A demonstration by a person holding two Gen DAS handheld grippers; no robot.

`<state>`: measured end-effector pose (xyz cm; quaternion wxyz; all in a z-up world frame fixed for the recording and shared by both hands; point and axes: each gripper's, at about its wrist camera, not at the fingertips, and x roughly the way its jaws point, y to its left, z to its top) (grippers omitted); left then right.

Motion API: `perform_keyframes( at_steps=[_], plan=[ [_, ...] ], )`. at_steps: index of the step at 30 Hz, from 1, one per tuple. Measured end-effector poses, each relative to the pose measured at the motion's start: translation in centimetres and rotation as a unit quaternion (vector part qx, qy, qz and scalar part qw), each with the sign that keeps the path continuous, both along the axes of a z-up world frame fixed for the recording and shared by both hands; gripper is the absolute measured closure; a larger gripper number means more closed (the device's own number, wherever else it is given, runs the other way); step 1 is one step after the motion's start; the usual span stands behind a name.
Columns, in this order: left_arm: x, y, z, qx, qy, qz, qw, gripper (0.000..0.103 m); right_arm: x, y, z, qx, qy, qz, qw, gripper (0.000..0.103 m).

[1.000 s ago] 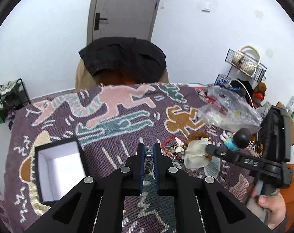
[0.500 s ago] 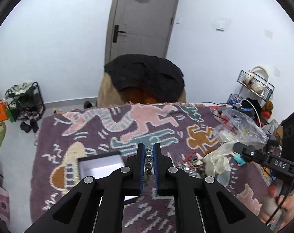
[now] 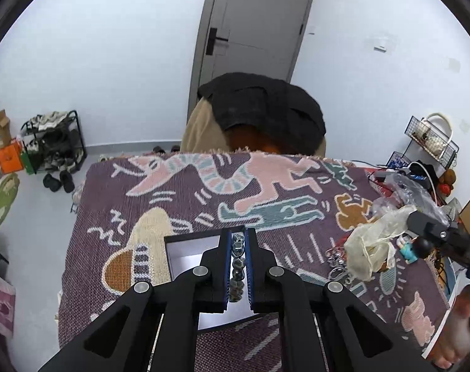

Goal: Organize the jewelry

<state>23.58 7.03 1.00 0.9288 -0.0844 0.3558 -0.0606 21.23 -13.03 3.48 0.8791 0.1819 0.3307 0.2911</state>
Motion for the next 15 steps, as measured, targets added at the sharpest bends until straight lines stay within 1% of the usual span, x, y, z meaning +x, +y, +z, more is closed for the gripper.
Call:
perform_keyframes(
  at_steps=[2, 4, 5, 7, 9, 10, 11, 12, 15],
  plan=[
    [0.6, 0.4, -0.8, -0.005, 0.007, 0.004, 1.0, 0.094, 0.1, 0.7, 0.0, -0.001, 0.001, 0.003, 1.0, 0.1],
    [0.9, 0.6, -1.3, -0.006, 0.014, -0.001, 0.9999, 0.093, 0.3, 1.3, -0.2, -0.004, 0.001, 0.005, 1.0, 0.1],
    [1.1, 0.6, -1.6, -0.004, 0.021, -0.004, 0.9998, 0.089, 0.4, 1.7, -0.2, -0.005, 0.001, 0.007, 1.0, 0.1],
    [1.2, 0.9, -2.0, -0.005, 0.03, -0.001, 0.9995, 0.067, 0.5, 2.4, -0.3, -0.008, 0.002, 0.011, 1.0, 0.1],
    [0.8, 1.7, -1.9, -0.014, 0.018, 0.01, 0.9997, 0.023, 0.8, 3.2, -0.4, -0.01, 0.003, 0.018, 1.0, 0.1],
    [0.4, 2.1, -1.6, -0.017, 0.006, 0.019, 0.9997, 0.016, 0.9, 3.8, -0.5, -0.011, 0.003, 0.023, 1.0, 0.1],
    [-0.3, 2.7, -1.2, -0.018, -0.012, 0.029, 0.9994, 0.012, 1.0, 4.2, -0.5, -0.011, 0.004, 0.027, 1.0, 0.1],
    [-0.6, 3.0, -1.0, -0.016, -0.02, 0.033, 0.9991, 0.012, 1.1, 4.8, -0.6, -0.011, 0.005, 0.032, 0.999, 0.1],
    [-1.3, 4.4, -0.5, -0.006, -0.024, 0.047, 0.9986, 0.012, 1.4, 6.5, -0.8, -0.012, 0.008, 0.046, 0.999, 0.1]
  ],
)
